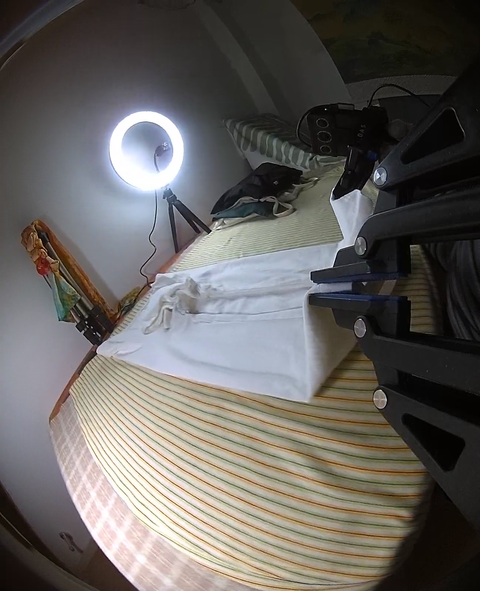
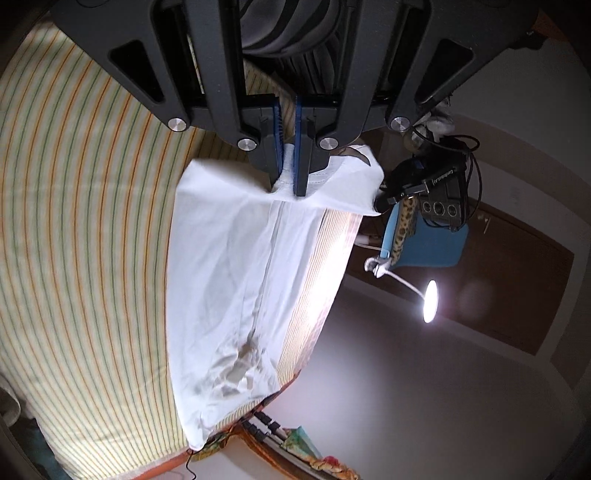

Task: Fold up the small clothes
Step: 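Lift the hem with the right gripper and fold it toward the collar, then open both grippers and move them to the collar end of the shirt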

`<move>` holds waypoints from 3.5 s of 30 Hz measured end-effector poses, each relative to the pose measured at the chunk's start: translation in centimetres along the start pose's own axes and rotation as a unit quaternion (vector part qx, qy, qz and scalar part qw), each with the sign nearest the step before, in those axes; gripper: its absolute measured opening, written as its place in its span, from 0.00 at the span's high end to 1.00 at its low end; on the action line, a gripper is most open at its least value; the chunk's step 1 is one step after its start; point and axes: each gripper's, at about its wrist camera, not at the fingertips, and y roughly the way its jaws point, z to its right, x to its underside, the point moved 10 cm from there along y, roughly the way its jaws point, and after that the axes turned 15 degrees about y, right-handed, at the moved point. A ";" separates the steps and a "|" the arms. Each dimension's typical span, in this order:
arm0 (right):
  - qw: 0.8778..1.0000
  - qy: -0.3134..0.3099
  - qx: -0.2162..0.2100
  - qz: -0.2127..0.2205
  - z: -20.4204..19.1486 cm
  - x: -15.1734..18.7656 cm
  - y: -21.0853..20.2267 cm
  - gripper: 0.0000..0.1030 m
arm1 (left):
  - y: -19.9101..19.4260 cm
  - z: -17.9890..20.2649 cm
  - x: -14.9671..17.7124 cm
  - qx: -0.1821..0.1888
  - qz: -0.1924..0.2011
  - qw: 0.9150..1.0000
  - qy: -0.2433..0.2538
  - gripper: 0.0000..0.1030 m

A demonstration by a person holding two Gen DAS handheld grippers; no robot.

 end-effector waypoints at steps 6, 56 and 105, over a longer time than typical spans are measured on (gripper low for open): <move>1.000 0.008 0.011 0.016 0.0 -4.7 0.7 0.94 | 2.6 -2.3 -4.1 -0.022 0.000 1.000 -0.009 0.98; 0.975 -0.101 0.199 -0.016 4.8 -2.6 2.1 0.95 | 4.0 -7.1 -1.6 -0.133 -0.013 0.989 0.060 0.74; 0.977 -0.078 0.172 0.098 1.8 -27.6 5.4 0.59 | 15.4 -11.8 -21.4 -0.197 -0.052 0.962 0.184 0.61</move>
